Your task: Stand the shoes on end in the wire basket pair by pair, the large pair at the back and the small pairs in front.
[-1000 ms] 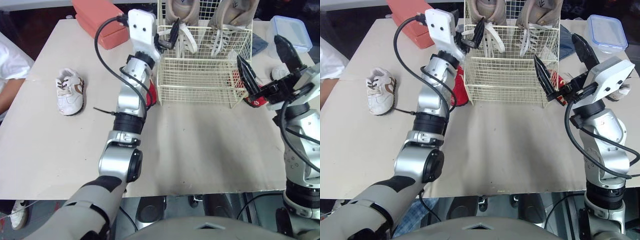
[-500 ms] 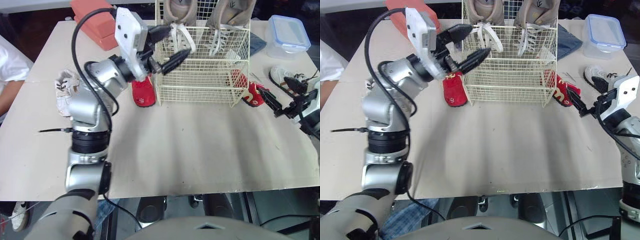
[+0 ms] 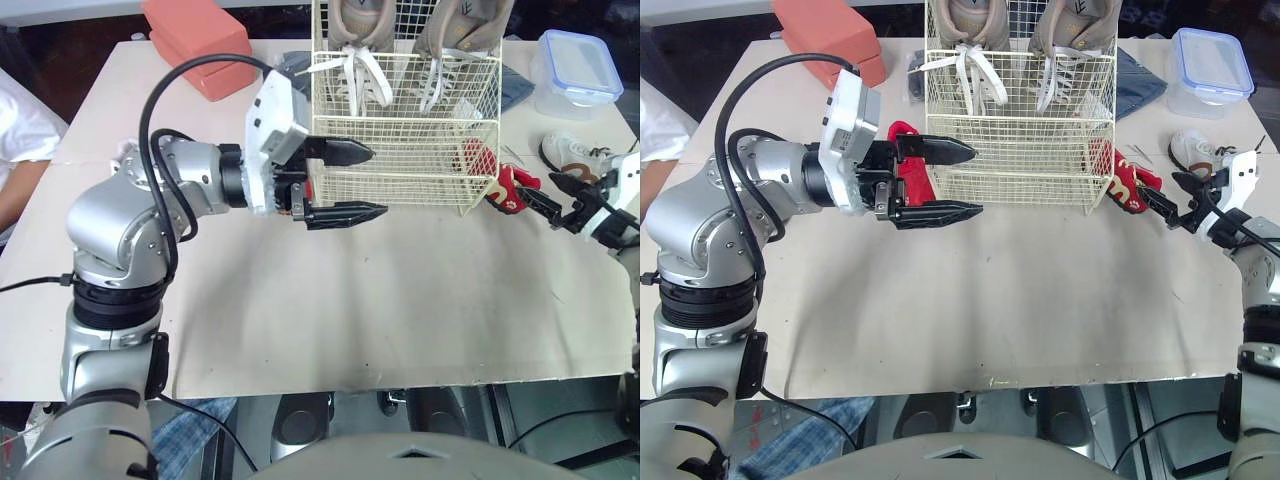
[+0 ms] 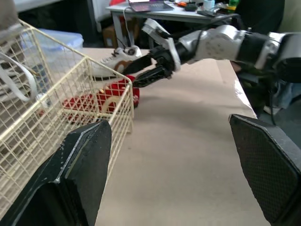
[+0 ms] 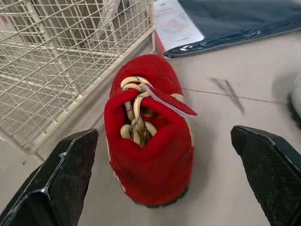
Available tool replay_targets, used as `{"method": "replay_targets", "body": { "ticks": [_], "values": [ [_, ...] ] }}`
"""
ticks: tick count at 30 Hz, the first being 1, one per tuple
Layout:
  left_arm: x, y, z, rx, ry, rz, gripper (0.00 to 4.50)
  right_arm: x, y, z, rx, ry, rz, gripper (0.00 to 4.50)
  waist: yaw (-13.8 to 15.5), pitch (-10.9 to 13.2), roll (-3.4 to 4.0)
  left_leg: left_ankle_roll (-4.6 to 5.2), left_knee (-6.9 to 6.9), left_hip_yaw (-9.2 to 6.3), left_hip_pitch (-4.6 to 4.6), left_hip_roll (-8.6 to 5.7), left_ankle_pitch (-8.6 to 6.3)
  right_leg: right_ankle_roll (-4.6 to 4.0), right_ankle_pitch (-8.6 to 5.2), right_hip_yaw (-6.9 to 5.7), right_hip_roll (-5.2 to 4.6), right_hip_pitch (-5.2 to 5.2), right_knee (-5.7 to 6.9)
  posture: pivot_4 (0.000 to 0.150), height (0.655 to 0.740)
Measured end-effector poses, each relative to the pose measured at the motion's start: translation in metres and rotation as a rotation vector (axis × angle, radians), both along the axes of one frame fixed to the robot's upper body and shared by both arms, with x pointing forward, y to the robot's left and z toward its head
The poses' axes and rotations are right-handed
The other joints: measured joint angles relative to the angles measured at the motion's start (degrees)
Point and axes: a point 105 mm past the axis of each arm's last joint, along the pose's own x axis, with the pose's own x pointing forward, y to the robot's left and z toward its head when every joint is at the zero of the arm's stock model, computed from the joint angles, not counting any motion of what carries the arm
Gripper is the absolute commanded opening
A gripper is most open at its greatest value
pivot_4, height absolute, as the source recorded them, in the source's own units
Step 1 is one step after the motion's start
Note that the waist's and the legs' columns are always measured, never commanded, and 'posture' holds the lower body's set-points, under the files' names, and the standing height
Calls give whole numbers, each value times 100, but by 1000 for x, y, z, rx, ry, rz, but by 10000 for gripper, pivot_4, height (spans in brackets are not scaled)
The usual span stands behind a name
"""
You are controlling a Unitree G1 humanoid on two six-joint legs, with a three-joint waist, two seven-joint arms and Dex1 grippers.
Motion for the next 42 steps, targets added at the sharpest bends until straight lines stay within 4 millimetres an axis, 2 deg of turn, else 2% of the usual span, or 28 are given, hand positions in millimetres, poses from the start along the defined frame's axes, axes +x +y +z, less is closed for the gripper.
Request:
{"method": "replay_targets", "body": {
  "ticks": [1,4,8,9,15,19,22,26,28,30,34,38,41,42],
  "values": [
    [0,-1,0,2,3,-3,45000,1,0,-1,1,5,5,37566,1,0,0,0,0,0,0,1,0,0,0,0,0,0,0,1500,6860],
    [-1,-2,2,3,5,-7,45000,3,3,-4,-3,9,53,21784,4,0,0,0,2,1,-1,0,0,1,0,0,-4,1,-2,1500,6860],
    [0,-3,2,4,13,4,45000,3,2,-5,-18,5,69,3617,10,0,0,0,3,1,-1,0,0,2,0,0,-6,2,-2,1500,6860],
    [1,-3,3,4,12,6,45000,3,1,-5,-22,5,69,747,9,0,0,0,3,0,-1,0,0,2,0,0,-6,2,-2,1500,6860],
    [2,-6,3,14,3,3,45000,0,-1,-6,-29,-7,57,747,20,0,0,-1,3,-1,-2,0,1,2,0,-3,-8,2,-1,1500,6860],
    [3,-8,0,29,5,-5,45000,-11,-13,-4,-25,-29,5,747,26,2,4,-1,2,-1,-4,0,1,4,-1,-5,-11,2,-2,1500,6860],
    [3,-8,-1,30,3,-17,45000,-21,-28,12,-41,-86,-55,747,15,10,17,-1,2,1,-3,0,0,5,-2,-2,-11,1,-1,1500,6860],
    [4,-9,-1,25,-2,-37,45000,-36,-45,48,-81,-226,-151,747,3,11,23,-3,-3,2,2,2,1,21,-12,0,-6,1,1,1500,6860],
    [5,-7,-2,25,-4,-40,45000,-45,-46,66,-99,-318,-187,747,1,11,25,-3,-3,2,3,2,1,22,-13,0,-4,0,2,1500,6860],
    [7,-6,-2,27,-4,-51,45000,-57,-35,82,-139,-437,-181,747,5,10,26,-3,-5,2,4,3,1,24,-14,1,-4,0,1,1500,6860],
    [13,2,-3,45,-6,-51,45000,-76,6,104,-274,-600,-49,747,1,11,29,-2,-2,6,3,1,0,28,-16,5,-4,0,-1,1500,6860],
    [17,8,-3,46,17,-72,45000,-89,51,135,-338,-763,84,747,9,13,31,-1,-2,4,1,1,0,28,-16,3,-3,-1,-2,1500,6860],
    [18,12,2,54,12,-86,45000,-103,78,145,-488,-870,238,747,35,13,31,0,-3,-5,-4,0,-1,28,-17,-9,-2,2,-16,1500,6860],
    [18,13,2,55,10,-84,45000,-105,82,145,-507,-879,261,747,34,13,30,0,-4,-5,-5,1,-1,28,-17,-9,-2,3,-19,1500,6860]
  ]
}}
